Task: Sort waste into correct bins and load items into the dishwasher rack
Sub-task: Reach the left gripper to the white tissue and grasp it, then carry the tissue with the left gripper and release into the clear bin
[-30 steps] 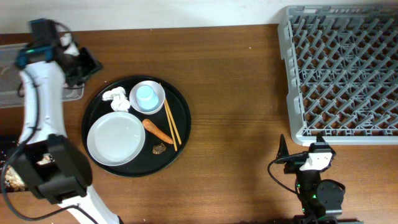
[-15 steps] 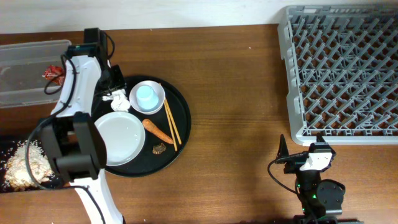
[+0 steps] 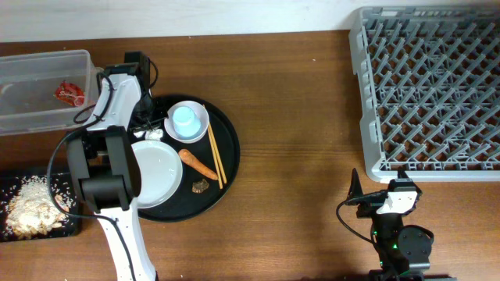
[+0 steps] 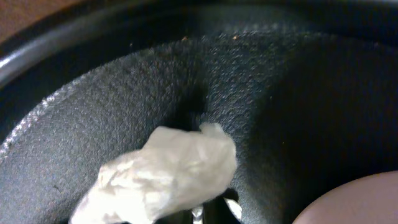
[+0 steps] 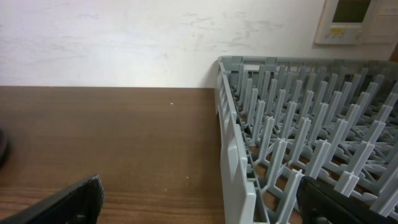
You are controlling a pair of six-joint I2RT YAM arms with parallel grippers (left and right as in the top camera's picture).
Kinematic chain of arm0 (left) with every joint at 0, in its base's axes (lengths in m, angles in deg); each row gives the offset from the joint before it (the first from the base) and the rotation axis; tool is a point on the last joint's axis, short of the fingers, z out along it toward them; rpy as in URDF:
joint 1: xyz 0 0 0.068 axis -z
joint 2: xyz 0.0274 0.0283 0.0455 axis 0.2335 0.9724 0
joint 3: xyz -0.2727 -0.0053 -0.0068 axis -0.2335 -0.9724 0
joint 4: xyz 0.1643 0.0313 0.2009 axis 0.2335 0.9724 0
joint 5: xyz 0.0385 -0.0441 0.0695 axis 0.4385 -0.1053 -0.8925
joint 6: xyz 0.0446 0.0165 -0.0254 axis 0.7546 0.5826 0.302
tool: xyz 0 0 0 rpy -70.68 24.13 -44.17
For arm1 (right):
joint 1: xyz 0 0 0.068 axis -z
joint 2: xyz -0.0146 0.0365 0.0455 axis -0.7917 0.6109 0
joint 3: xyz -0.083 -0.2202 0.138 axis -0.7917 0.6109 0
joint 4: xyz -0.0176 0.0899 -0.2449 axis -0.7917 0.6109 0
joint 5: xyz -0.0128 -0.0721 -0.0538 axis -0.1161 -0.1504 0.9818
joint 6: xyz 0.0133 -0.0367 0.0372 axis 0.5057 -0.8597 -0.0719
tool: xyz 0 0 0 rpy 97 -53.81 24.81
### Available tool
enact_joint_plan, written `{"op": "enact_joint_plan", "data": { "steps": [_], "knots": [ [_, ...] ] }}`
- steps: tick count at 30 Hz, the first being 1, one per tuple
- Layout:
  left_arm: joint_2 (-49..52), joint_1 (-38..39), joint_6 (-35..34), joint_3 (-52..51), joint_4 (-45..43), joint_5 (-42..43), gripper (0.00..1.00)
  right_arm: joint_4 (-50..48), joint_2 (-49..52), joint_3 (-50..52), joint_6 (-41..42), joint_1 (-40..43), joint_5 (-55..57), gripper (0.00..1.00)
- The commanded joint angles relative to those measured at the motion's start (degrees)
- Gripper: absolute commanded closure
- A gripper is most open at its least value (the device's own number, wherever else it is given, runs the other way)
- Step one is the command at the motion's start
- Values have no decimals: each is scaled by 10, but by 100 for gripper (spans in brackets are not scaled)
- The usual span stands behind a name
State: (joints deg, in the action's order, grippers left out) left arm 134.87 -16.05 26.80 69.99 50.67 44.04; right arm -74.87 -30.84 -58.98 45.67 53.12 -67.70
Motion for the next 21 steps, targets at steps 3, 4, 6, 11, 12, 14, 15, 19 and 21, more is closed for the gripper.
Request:
{"op": "enact_joint_plan", "data": {
  "steps": [3,4,6,11,12,14,15,19,21],
  "knots": [
    [-8,-2,2,120,73,-34,100,4,-3,3,-2,4,7,2],
    [-17,-2,2,161,87,-41,100,4,-3,3,-2,4,7,2],
    [-31,-4,2,224,87,-62,100,4,-3,3,-2,4,7,2],
    [-38,-44,4,321,6,-130,100,4,-3,3,-2,4,7,2],
    [-36,-57,4,321,-11,-130,100,4,-3,3,-2,4,6,1],
    [-36,-84,4,321,-50,-130,100,4,-3,3,-2,4,7,2],
    [-35,-97,4,321,-68,-130,100,4,-3,3,-2,4,7,2],
    [-18,-152,4,321,-131,-130,97,4,-3,3,-2,4,7,1],
    [7,-181,4,321,-156,-130,91,4,-3,3,-2,4,7,2]
  ]
}}
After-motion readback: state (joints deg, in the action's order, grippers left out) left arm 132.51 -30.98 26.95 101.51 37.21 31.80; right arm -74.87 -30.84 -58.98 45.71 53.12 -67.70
